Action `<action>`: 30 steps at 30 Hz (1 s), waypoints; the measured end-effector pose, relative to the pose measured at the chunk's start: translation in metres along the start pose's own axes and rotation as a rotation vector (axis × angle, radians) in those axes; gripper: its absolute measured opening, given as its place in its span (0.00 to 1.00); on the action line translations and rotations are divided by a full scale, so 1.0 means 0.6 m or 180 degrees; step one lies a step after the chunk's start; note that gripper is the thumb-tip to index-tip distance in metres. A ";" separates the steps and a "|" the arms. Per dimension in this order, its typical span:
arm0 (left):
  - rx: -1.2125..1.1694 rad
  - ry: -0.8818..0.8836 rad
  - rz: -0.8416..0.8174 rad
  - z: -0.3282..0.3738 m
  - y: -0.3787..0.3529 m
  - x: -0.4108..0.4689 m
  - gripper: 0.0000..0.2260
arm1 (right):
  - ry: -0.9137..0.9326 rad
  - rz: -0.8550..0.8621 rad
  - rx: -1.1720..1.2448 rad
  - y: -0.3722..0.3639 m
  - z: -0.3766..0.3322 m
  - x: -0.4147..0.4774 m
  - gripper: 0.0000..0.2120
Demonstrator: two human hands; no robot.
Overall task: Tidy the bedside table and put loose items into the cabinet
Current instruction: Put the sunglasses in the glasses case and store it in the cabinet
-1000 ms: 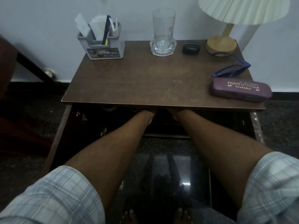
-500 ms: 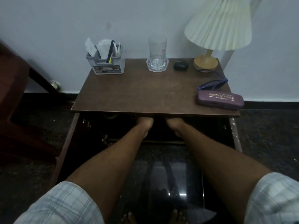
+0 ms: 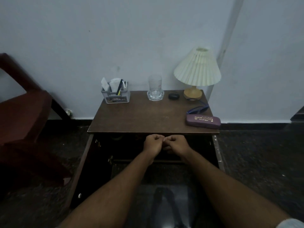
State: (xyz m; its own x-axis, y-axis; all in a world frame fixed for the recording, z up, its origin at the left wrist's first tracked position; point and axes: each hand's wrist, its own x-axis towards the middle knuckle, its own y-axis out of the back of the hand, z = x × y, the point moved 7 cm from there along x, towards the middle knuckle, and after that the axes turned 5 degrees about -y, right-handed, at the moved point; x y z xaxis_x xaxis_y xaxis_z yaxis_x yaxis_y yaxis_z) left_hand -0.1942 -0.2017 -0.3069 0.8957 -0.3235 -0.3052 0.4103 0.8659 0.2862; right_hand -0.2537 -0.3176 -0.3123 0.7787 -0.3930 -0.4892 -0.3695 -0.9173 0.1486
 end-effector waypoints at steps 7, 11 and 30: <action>-0.0208 -0.0419 -0.0281 0.087 -0.030 -0.031 0.07 | 0.0387 -0.0015 0.0024 0.069 -0.056 -0.060 0.10; -0.0261 -0.0632 -0.0385 0.128 -0.065 -0.024 0.07 | 0.0714 0.0146 -0.0248 0.128 -0.091 -0.065 0.08; 0.0262 -0.0758 -0.0186 0.197 -0.159 0.179 0.06 | 0.0726 0.1841 -0.0738 0.376 -0.165 0.129 0.05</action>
State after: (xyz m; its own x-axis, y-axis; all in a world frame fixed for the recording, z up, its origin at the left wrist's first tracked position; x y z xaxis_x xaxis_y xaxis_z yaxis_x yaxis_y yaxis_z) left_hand -0.1169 -0.3641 -0.2596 0.8811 -0.4614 -0.1037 0.4665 0.8121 0.3504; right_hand -0.2268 -0.5616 -0.2315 0.5849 -0.8067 -0.0846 -0.6613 -0.5346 0.5262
